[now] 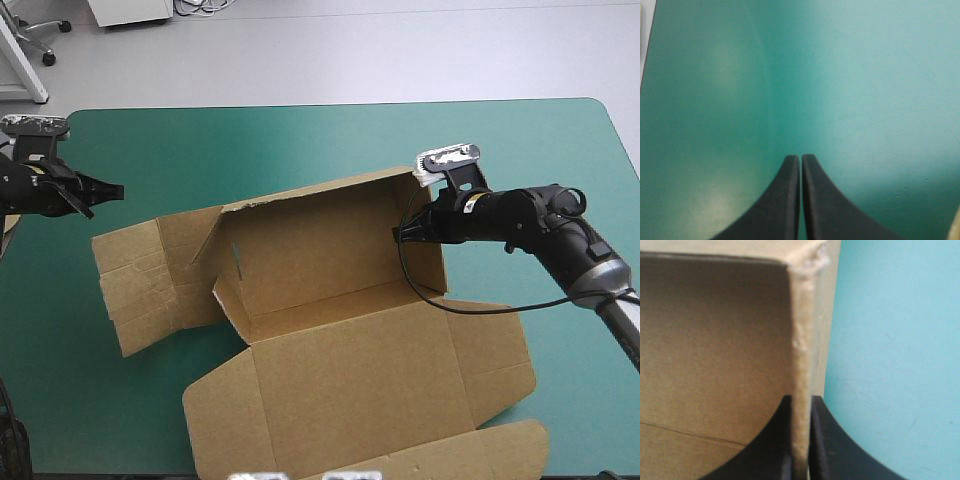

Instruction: Fold the box

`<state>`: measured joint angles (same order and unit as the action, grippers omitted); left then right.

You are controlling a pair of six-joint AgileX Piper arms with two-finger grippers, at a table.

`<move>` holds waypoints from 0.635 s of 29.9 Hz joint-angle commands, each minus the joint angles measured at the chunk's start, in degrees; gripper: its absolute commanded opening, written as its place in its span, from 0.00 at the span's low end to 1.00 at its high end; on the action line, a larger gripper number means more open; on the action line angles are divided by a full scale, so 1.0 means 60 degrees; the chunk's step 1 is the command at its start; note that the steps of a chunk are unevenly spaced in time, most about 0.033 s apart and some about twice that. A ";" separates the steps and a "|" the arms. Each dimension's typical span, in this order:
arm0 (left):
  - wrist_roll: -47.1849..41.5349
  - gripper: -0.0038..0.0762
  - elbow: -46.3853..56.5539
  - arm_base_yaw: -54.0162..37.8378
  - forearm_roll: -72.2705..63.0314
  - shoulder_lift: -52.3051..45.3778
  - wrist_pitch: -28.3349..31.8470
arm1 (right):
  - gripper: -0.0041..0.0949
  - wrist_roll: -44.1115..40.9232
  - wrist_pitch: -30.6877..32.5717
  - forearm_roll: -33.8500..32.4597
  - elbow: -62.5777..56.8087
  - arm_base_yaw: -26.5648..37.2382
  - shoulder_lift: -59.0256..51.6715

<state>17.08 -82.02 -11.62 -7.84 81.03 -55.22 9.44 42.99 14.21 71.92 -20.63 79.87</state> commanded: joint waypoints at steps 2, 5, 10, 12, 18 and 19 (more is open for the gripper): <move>-0.0017 0.05 -0.0348 0.0006 -0.0195 -0.0143 0.0430 | 0.03 -0.0561 0.0671 -0.0511 0.1013 0.0068 -0.0040; -0.0017 0.05 -0.0348 0.0006 -0.0280 -0.0121 0.0573 | 0.03 -0.0621 0.1258 -0.0476 0.1244 0.0068 0.0352; -0.0017 0.05 -0.0348 0.0006 -0.0305 -0.0121 0.0667 | 0.03 -0.0621 0.1422 -0.0077 0.1268 0.0068 0.0931; -0.0017 0.05 -0.0348 0.0006 -0.0319 -0.0121 0.0704 | 0.03 -0.0621 0.1473 -0.0009 0.1353 0.0068 0.1200; -0.0017 0.05 -0.0348 0.0006 -0.0342 -0.0121 0.0704 | 0.03 -0.0621 0.1586 0.0061 0.1897 0.0068 0.2150; -0.0017 0.05 -0.0348 0.0006 -0.0348 -0.0121 0.0704 | 0.03 -0.0636 0.1623 0.0061 0.2009 0.0068 0.2347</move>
<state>17.08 -82.02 -11.62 -8.87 82.18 -53.97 5.48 53.12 12.66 80.77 -20.46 93.77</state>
